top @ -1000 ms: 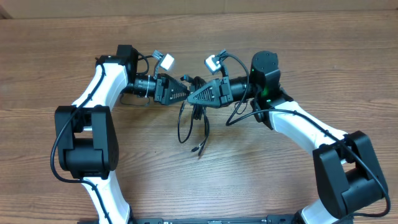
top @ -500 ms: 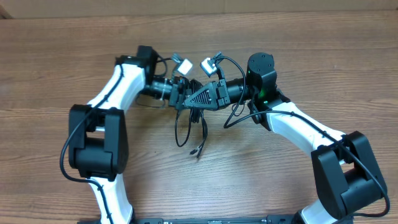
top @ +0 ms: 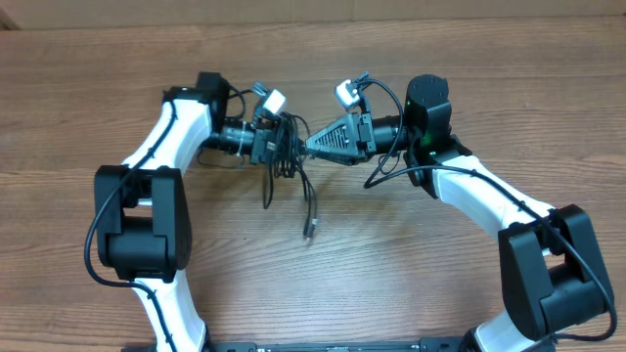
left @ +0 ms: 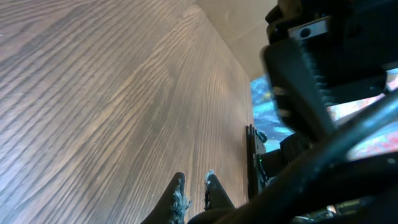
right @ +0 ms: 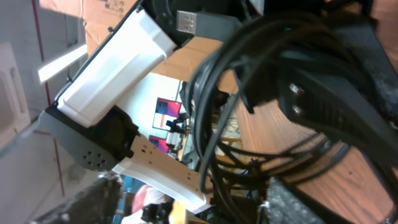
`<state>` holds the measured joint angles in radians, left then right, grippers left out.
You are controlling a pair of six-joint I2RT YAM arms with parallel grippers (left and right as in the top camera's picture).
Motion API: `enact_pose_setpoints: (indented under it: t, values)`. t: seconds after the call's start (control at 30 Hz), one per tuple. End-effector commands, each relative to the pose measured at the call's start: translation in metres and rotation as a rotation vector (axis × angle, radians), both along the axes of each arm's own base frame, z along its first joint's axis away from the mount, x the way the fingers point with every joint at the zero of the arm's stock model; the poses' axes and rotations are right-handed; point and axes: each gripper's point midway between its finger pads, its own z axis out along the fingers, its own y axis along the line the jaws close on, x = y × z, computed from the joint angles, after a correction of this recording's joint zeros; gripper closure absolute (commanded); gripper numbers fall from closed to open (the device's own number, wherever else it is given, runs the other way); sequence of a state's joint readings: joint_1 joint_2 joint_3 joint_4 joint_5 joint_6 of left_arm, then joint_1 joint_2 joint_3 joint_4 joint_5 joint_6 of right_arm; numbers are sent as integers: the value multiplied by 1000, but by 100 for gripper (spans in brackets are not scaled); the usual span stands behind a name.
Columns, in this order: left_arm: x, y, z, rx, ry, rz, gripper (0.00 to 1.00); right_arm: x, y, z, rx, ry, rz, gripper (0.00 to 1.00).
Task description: Untangle cables
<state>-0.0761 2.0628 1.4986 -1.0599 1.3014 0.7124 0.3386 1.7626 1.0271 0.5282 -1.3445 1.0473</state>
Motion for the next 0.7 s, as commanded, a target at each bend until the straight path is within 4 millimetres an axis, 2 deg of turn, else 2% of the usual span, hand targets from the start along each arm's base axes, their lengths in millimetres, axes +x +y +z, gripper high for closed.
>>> enact_pose_setpoints:
  t: [0.0, 0.1, 0.2, 0.33, 0.43, 0.67]
  values:
    - [-2, -3, 1, -7, 3, -9, 96, 4, 0, -3, -21, -47, -31, 17]
    - [3, -1, -9, 58, 48, 17, 96, 15, -1, -20, -79, -24, -111, 16]
    - [18, 7, -33, 211, 160, 111, 96, 26, -3, -38, -147, -19, -191, 16]
    - [31, 21, -65, 441, 256, 251, 96, 24, -4, -48, -180, -59, -186, 16]
    - [35, 25, -76, 525, 288, 309, 96, 21, -4, -54, -197, -84, -177, 16]
    - [34, 23, -83, 584, 310, 336, 96, 40, -13, -108, -483, -51, -382, 14]
